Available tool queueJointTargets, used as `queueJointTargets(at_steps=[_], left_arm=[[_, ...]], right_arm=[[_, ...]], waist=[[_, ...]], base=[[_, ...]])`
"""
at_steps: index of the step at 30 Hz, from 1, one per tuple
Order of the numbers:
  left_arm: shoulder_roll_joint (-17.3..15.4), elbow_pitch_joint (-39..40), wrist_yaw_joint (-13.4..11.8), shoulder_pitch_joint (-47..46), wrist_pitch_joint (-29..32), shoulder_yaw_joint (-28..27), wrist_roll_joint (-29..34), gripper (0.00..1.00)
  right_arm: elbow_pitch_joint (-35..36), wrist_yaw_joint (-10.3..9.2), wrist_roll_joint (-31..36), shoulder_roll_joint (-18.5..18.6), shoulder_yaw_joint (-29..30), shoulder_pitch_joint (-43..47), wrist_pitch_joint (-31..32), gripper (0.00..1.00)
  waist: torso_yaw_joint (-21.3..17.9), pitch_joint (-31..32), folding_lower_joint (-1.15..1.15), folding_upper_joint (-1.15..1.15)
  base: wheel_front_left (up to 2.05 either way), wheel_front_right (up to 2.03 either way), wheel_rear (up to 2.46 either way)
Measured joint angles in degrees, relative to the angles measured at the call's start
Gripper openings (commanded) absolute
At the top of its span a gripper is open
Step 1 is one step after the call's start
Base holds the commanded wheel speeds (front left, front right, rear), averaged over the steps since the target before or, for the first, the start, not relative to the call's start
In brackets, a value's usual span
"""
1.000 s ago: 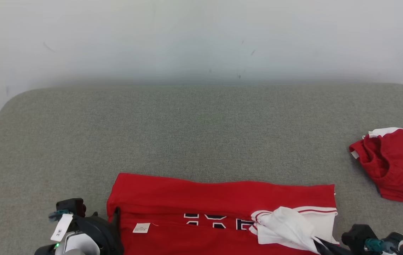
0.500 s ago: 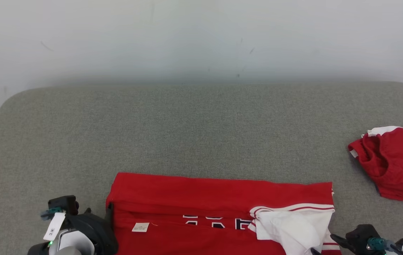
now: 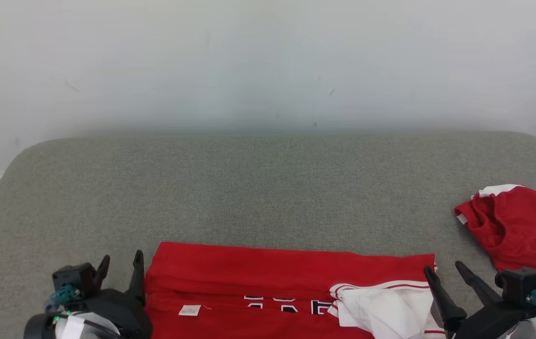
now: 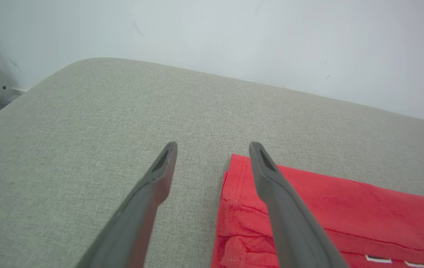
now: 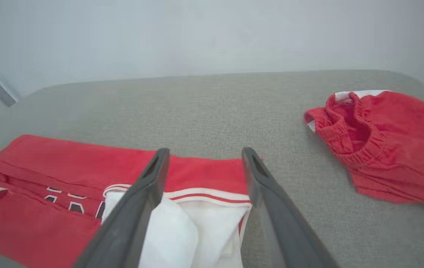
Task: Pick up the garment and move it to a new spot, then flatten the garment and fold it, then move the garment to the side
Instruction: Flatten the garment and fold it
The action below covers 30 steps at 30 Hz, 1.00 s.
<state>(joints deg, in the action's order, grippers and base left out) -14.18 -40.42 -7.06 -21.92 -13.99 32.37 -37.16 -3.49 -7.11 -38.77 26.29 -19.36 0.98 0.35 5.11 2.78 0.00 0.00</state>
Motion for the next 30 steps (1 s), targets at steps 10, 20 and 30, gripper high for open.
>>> queueJointTargets(at_steps=[10,20,30], left_arm=[[-2.4,8.8,0.0,9.5,-0.2,0.1,2.6,1.0],[-4.2,16.4,-0.1,15.4,-0.2,-2.7,4.6,1.0],[-4.1,22.9,-0.1,19.4,-0.3,-6.8,7.8,1.0]], right_arm=[[-2.1,-0.01,-2.1,-8.4,5.0,1.3,-4.6,1.0],[-3.5,-0.02,-1.8,-12.3,11.5,3.7,-8.0,1.0],[0.0,1.38,-1.4,-9.0,6.7,3.6,-3.1,1.0]], waist=[[-1.8,3.1,-0.01,0.0],[-3.9,5.1,0.0,0.0],[-4.2,4.9,0.0,0.0]], base=[[0.0,0.0,0.0],[0.0,0.0,0.0],[0.0,0.0,0.0]])
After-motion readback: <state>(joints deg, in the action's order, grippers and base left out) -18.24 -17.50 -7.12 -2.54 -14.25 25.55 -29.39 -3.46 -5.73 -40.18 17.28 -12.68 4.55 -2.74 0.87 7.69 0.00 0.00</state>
